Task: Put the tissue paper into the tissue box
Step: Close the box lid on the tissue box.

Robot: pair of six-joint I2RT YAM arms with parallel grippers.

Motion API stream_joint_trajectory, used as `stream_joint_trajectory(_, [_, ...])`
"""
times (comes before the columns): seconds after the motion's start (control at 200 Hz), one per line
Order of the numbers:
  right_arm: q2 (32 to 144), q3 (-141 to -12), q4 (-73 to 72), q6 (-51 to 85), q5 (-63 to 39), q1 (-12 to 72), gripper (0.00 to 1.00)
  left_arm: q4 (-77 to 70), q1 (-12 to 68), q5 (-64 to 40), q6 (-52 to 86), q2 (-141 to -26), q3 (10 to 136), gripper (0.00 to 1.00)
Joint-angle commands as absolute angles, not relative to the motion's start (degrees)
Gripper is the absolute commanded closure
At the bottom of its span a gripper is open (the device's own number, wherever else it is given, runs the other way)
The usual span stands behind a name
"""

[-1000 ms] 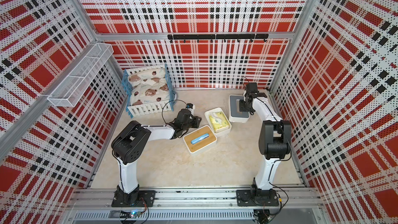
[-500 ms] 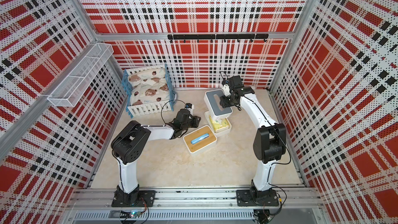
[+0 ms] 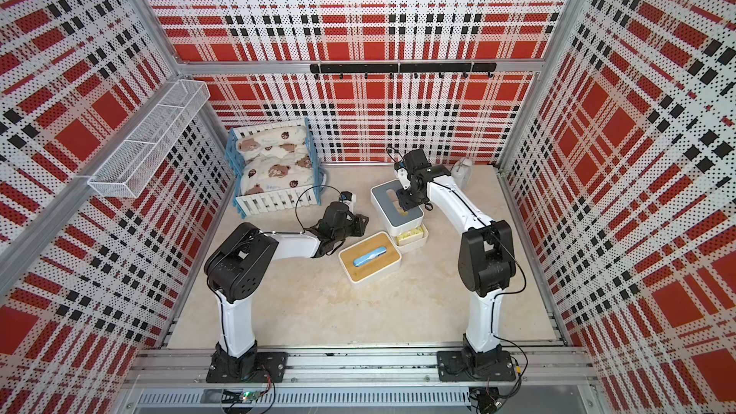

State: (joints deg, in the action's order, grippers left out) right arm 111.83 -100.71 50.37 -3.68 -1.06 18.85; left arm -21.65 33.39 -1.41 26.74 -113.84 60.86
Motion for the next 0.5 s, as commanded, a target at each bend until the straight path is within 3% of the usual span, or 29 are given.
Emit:
stream_joint_trajectory(0.0, [112.47,-101.13,50.84,-4.13,1.28,18.52,0.84,-23.2,32.96,-2.03,27.03,-112.46,60.17,0.67])
stream_joint_trajectory(0.491, [113.4,-97.11,51.69,-2.77,5.0,18.47,0.86,-23.5,32.95,-2.03,27.06,-112.31,59.71,0.68])
